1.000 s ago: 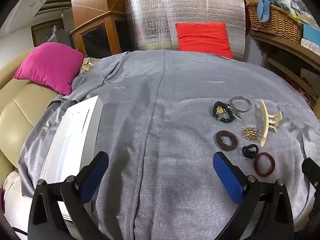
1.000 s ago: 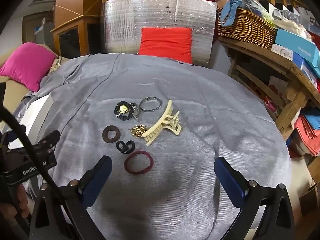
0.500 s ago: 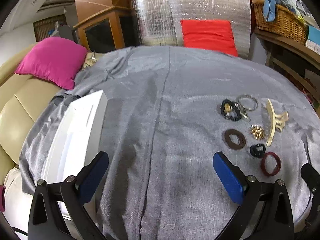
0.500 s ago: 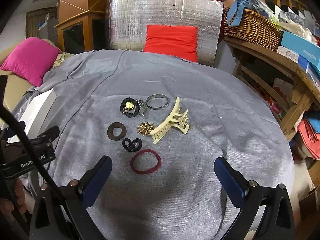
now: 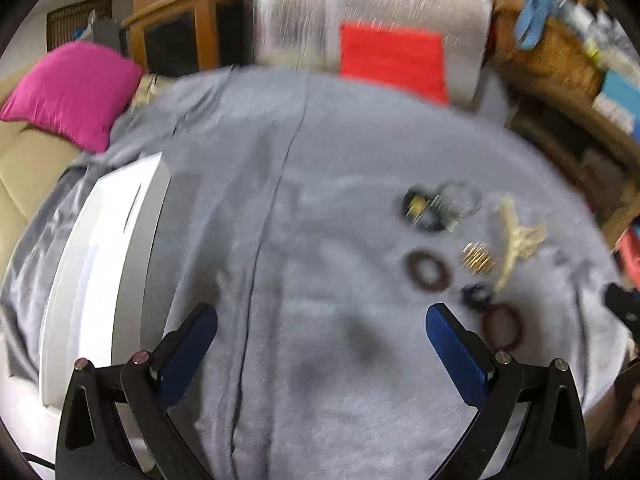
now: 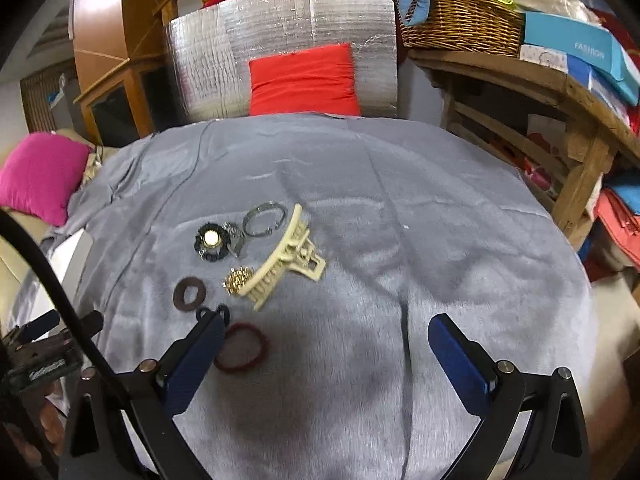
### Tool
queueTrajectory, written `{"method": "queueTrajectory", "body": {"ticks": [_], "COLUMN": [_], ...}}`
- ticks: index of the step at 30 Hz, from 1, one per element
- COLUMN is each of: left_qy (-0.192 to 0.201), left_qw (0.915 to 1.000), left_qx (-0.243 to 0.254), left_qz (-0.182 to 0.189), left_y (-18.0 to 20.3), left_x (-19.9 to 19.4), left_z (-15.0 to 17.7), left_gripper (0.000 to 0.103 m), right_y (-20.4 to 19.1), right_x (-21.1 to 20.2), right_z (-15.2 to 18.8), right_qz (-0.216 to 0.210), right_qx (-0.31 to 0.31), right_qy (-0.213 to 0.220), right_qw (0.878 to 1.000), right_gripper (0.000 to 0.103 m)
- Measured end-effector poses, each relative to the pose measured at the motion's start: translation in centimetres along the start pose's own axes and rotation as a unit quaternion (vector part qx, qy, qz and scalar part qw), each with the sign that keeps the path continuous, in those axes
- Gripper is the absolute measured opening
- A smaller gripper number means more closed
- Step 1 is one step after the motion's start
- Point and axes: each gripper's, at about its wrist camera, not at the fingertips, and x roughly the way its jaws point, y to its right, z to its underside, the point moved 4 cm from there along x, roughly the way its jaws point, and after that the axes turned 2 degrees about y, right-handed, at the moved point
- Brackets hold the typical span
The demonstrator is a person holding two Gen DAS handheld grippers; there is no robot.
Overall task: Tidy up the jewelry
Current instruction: 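Move both tools toward the jewelry on the gray cloth, then grasp the cream claw clip with the right tool while the left tool grasps the brown hair ring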
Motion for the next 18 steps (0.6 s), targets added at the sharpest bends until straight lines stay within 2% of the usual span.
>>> {"method": "queueTrajectory", "body": {"ticks": [1,3,4,5,7,9,11,13,18], "left_qy": [0.034,0.075,0.074,0.066,0.022,-0.034,-0.066,-0.07,-0.07], "left_qw": [0.9994,0.9968,0.9967,0.9971,0.999,0.9991,0.9978,0.9975,0.9958], "left_qx": [0.002,0.018,0.024,0.028,0.03,0.021,0.012,0.01,0.042], "left_qz": [-0.003,-0.019,-0.024,-0.026,-0.024,-0.011,-0.001,-0.004,-0.04], "left_y": [0.2,0.4,0.5,0.5,0.5,0.6,0.5,0.5,0.9], "left_x": [-0.9,-1.8,-1.5,-1.1,0.7,2.6,3.7,3.8,5.0], "left_z": [-0.3,-0.7,-0.9,-0.9,-0.4,0.4,1.1,1.6,1.3], "left_gripper": [0.103,0.103,0.103,0.103,0.103,0.103,0.103,0.103,0.103], "right_y": [-0.1,-0.2,-0.3,-0.4,-0.4,-0.2,0.2,0.9,1.0], "right_x": [0.3,1.3,1.8,2.7,4.2,6.1,7.7,9.4,12.5], "right_z": [-0.3,-1.0,-1.0,-1.3,-1.8,-2.1,-2.3,-2.3,-2.6], "right_qz": [-0.009,-0.042,-0.049,-0.067,-0.099,-0.121,-0.137,-0.142,-0.14], "right_qx": [0.003,0.016,0.019,0.032,0.057,0.087,0.121,0.162,0.206], "right_qy": [-0.005,-0.017,-0.027,-0.037,-0.045,-0.064,-0.084,-0.1,-0.119], "right_qw": [1.0,0.999,0.998,0.997,0.992,0.987,0.98,0.971,0.961], "right_gripper": [0.103,0.103,0.103,0.103,0.103,0.098,0.09,0.083,0.078]}}
